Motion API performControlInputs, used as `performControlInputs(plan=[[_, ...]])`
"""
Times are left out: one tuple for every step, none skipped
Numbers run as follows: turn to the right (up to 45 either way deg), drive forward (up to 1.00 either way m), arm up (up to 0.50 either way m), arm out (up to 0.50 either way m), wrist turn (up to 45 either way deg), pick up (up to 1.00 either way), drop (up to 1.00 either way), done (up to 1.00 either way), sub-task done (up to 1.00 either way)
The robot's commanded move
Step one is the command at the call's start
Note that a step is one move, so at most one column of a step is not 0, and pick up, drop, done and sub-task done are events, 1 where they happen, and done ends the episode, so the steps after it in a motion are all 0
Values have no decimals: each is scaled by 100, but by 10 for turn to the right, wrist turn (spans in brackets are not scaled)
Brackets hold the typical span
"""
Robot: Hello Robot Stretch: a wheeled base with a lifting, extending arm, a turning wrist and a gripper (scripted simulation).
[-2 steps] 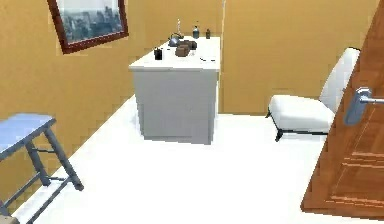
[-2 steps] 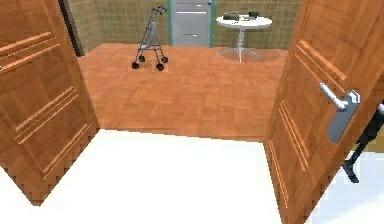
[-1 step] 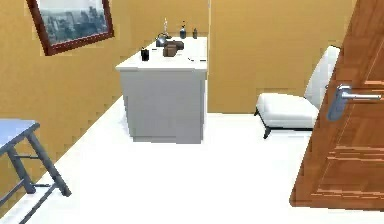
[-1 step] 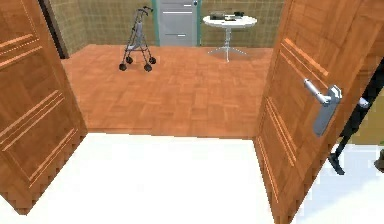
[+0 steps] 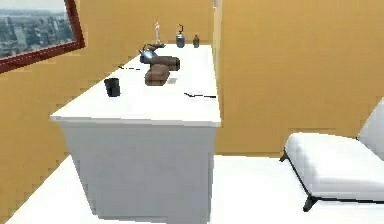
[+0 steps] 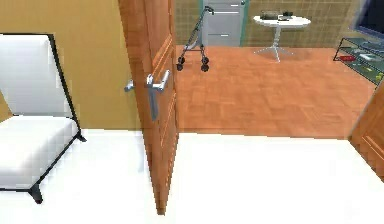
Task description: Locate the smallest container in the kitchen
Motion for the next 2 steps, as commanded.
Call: performControlInputs(plan=[[30, 0, 0, 0, 0, 0, 0, 0, 0], [0, 30, 0, 0, 0, 0, 0, 0, 0]])
